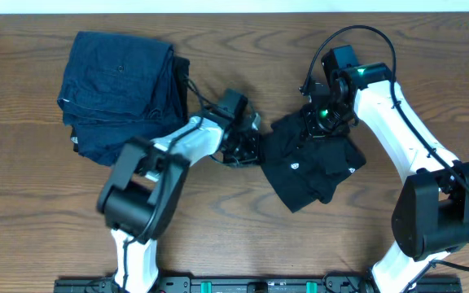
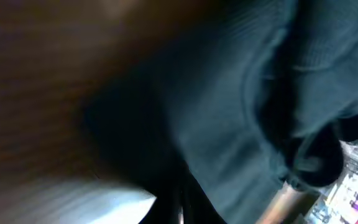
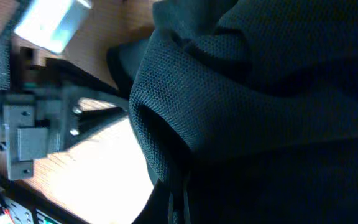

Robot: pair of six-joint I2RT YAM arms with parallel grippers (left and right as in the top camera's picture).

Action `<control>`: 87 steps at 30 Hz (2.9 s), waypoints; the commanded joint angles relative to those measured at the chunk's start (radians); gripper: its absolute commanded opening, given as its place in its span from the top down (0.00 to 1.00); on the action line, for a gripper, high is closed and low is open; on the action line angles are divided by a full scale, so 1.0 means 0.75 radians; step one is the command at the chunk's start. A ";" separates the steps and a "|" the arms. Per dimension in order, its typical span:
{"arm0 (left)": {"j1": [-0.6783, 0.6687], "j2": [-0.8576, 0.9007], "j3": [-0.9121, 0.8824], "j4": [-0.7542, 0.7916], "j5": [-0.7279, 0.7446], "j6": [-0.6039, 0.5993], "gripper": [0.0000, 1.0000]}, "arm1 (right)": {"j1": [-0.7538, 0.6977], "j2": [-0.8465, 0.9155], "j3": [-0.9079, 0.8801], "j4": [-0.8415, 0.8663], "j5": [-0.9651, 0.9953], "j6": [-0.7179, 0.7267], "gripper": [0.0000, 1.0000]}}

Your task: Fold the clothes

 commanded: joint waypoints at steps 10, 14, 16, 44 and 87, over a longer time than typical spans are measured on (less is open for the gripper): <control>-0.007 0.084 -0.006 -0.001 -0.035 -0.030 0.94 | 0.021 -0.029 0.083 -0.052 -0.038 0.028 0.99; -0.006 0.084 -0.006 -0.001 -0.035 -0.025 0.94 | 0.054 -0.048 0.084 -0.067 -0.045 -0.006 0.99; -0.007 0.084 -0.006 -0.001 -0.035 -0.026 0.94 | 0.079 -0.048 0.084 -0.070 -0.046 -0.006 0.99; -0.006 0.043 -0.004 -0.007 -0.035 -0.015 0.94 | 0.292 -0.047 -0.311 0.325 -0.033 0.060 0.98; -0.143 -0.277 -0.003 0.225 -0.285 0.106 0.89 | -0.202 -0.341 -0.896 0.620 -0.429 -0.257 0.99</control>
